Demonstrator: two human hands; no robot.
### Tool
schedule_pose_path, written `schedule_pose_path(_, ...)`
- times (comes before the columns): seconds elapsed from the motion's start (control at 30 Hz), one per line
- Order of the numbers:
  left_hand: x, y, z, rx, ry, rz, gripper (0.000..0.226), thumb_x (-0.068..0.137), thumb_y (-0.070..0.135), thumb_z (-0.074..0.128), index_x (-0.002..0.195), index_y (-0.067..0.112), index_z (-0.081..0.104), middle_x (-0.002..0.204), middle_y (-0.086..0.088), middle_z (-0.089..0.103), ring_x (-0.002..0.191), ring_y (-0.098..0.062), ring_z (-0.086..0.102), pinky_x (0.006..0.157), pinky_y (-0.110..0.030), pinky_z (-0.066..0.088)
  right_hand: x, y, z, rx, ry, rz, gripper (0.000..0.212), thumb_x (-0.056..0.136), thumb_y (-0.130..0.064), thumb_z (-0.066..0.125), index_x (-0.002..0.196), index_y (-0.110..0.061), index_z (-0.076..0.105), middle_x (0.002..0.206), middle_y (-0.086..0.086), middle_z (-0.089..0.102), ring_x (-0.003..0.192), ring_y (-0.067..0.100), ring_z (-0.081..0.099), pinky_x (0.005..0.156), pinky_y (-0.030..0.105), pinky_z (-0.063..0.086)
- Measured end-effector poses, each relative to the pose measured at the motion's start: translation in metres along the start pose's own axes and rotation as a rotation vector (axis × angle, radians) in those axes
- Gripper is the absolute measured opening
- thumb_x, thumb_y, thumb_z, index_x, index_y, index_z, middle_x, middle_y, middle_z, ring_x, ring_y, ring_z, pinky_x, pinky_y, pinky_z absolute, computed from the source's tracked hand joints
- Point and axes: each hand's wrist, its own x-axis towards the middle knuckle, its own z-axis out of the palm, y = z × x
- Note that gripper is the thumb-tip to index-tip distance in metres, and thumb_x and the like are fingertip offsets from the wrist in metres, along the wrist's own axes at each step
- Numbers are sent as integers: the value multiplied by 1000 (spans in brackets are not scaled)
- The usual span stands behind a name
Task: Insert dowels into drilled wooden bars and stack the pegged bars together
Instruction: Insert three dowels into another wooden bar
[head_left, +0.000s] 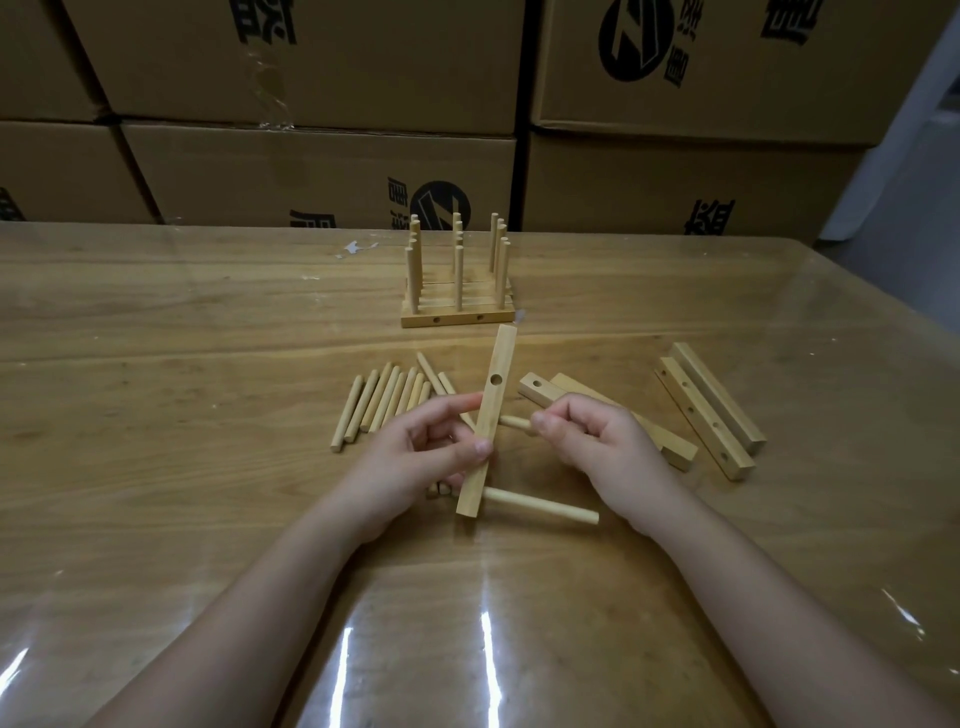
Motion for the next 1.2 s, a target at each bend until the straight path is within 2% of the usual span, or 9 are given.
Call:
schedule_pose_path(0.13,2,-2,0,-38,46,8,44,70,23,69,113,32,60,79,9,70,80,-6,68,62,-17,52,2,-3,2,83,11,-26,9,89,-33,57,93,-30,64,54,-15,50,55,-5,48,60,16,39)
schedule_pose_path(0.2,3,-3,-2,-84,79,-1,45,70,24,70,114,30,61,82,6,71,87,-11,69,60,-18,52,2,-5,0,187,25,-32,25,82,-43,56,103,-30,61,58,-10,56,57,-1,52,56,13,43)
schedule_pose_path(0.27,4,-4,-4,-127,134,-18,49,68,27,74,116,29,62,90,-1,73,89,-15,69,61,-20,52,3,-6,-3,272,94,-28,34,77,-48,55,104,-27,62,62,-8,61,60,3,56,57,15,46)
schedule_pose_path(0.33,5,-6,-7,-165,172,-41,59,67,31,77,123,23,59,100,-10,72,91,-20,68,65,-27,53,4,-3,-5,323,180,-38,28,80,-41,55,99,-23,64,64,-7,62,60,5,57,57,16,48)
schedule_pose_path(0.47,7,-7,-8,-195,188,-48,69,66,34,78,128,16,56,98,-12,73,86,-20,68,68,-28,57,6,2,-8,213,277,-107,8,88,-20,60,91,-23,66,70,-10,65,62,3,59,59,16,49)
schedule_pose_path(0.6,7,-8,-8,-196,197,-54,71,67,35,79,130,14,55,98,-11,73,85,-18,68,68,-27,56,4,0,-10,152,231,-150,10,81,-31,62,91,-28,65,77,-14,67,69,-1,60,62,15,50)
schedule_pose_path(0.87,5,-7,-10,-215,192,-64,73,63,35,79,130,16,55,98,-11,73,86,-19,69,66,-26,57,3,5,-11,-60,245,-180,7,88,-26,56,88,-28,63,75,-6,64,66,6,59,65,27,52)
schedule_pose_path(1.07,4,-8,-7,-162,200,-62,68,68,31,73,131,15,54,97,-12,73,80,-15,67,68,-28,53,1,5,-13,-128,259,-213,11,91,-21,54,85,-29,61,69,-4,61,64,4,57,61,18,48)
schedule_pose_path(1.2,4,-7,-7,-150,199,-62,69,67,32,72,132,16,53,101,-12,72,87,-18,67,74,-33,50,1,4,-12,-167,266,-221,11,91,-25,52,84,-29,59,67,-5,59,63,4,56,60,20,48)
